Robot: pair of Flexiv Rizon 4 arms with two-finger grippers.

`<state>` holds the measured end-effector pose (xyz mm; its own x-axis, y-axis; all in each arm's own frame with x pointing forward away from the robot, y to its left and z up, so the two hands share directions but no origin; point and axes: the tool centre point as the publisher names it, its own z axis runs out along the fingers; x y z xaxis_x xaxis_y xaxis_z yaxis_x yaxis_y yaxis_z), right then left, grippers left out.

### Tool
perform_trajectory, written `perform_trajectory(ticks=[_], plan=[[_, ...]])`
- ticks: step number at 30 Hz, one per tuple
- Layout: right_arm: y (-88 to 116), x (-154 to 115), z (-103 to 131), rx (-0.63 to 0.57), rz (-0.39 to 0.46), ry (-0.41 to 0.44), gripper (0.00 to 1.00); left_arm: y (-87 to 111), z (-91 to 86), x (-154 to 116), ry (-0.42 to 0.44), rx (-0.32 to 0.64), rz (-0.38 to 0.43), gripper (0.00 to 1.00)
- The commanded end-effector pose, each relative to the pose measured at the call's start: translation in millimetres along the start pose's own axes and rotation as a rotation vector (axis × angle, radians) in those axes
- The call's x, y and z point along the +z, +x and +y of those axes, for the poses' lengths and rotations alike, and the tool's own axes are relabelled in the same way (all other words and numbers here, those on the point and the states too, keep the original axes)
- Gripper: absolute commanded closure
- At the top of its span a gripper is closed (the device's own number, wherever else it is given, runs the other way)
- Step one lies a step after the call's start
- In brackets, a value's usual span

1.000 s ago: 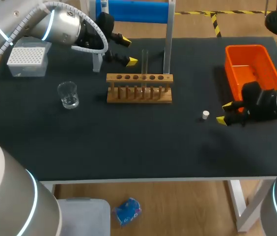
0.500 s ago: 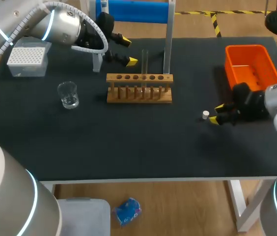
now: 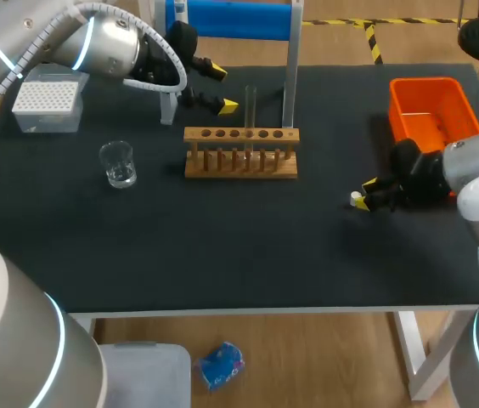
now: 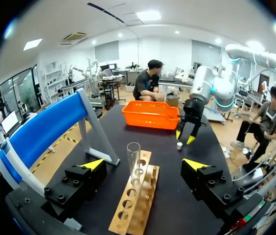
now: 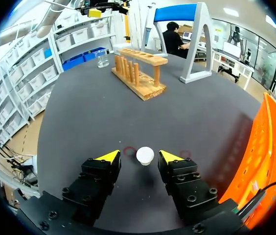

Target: Invert the test tube, pick up the pipette, mount the tip to pipette, aspirate from beaker and dispense into the tube, eject the tip, return the pipette, and cap with the stopper.

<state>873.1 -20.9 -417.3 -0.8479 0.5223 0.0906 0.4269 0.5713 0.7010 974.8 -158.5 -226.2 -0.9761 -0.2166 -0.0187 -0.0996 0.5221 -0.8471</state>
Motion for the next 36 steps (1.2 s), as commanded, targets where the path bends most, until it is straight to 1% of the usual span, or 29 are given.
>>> perform_trajectory(ticks=[1,12,18,20,22,23,27,33,36], plan=[[-2.2,7.8,3.2,0.001,0.005,0.014,0.51,-5.2,0.9,-0.4,0.003,0.001,0.239,0.0],[-5.8,15.3,3.4,0.008,0.011,0.024,0.5,-5.2,0.9,-0.4,0.003,0.001,0.239,0.0],[-6.5,16.0,2.4,0.014,0.011,0.027,0.51,-5.2,0.9,-0.4,0.003,0.001,0.239,0.0],[-6.6,16.1,2.3,0.015,0.009,0.027,0.53,-5.2,0.9,-0.4,0.003,0.001,0.239,0.0],[-6.0,15.7,1.8,0.018,0.007,0.028,0.58,-5.2,0.9,-0.4,0.003,0.001,0.239,0.0],[-5.7,15.4,1.4,0.019,0.006,0.028,0.58,-5.2,0.9,-0.4,0.003,0.001,0.239,0.0],[-5.2,14.2,-1.1,0.023,0.003,0.032,0.58,-5.2,0.9,-0.4,0.003,0.001,0.239,0.0],[-5.3,14.0,-2.6,0.03,0.001,0.033,0.62,-5.2,0.9,-0.4,0.003,0.001,0.239,0.0],[-5.4,14.2,-2.5,0.03,0.001,0.032,0.62,-5.2,0.9,-0.4,0.003,0.001,0.239,0.0]])
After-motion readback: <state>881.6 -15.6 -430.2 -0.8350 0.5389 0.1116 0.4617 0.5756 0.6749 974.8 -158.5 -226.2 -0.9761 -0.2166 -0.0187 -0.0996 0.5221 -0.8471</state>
